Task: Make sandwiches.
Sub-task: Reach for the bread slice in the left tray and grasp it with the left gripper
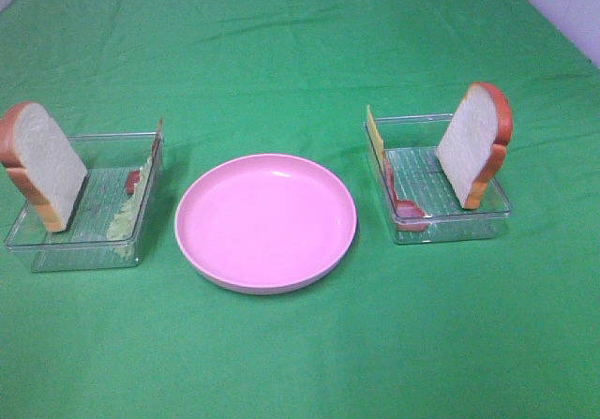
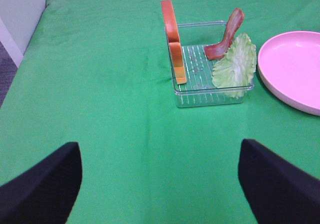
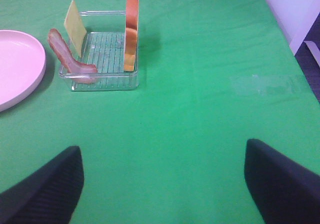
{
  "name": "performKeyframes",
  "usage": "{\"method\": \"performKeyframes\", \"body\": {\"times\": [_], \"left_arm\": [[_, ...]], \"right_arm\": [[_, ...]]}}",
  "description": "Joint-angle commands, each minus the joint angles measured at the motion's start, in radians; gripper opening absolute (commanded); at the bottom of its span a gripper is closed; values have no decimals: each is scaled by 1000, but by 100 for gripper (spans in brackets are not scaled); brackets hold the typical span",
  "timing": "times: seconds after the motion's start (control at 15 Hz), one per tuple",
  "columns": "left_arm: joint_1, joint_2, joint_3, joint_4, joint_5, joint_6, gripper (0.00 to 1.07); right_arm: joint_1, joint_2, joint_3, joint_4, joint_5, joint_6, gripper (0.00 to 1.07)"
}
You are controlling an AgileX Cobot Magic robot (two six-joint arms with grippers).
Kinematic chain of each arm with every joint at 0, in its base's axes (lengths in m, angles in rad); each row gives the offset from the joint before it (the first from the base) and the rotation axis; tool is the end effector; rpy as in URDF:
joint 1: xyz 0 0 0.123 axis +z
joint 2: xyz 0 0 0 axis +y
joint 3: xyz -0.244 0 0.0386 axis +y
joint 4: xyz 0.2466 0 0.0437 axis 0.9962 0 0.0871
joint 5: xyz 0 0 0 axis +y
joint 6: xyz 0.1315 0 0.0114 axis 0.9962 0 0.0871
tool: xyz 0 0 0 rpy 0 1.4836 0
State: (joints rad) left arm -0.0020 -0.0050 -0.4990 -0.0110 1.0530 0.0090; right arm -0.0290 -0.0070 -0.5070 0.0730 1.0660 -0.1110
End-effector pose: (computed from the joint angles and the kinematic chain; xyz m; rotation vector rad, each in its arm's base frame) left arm 0.0688 -0.0014 0.2588 0.0117 2.0325 -0.0087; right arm 0.0670 0.0065 0.2602 -0.0875 2.0316 -0.0008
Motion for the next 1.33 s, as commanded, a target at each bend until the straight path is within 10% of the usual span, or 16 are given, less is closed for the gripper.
{"method": "performKeyframes", "body": {"times": [0.07,0.47,1.33], "left_arm": [[4,-20,1,-7,-10,-1,81],[4,27,-49,-10,-58,-9,81],[4,1147,-531,-11,-141,-38,81]], "right_arm": [[-9,-14,1,0,-7,-3,83],[-9,-14,1,0,-7,-3,83],[-9,-14,1,0,-7,-3,83]]}}
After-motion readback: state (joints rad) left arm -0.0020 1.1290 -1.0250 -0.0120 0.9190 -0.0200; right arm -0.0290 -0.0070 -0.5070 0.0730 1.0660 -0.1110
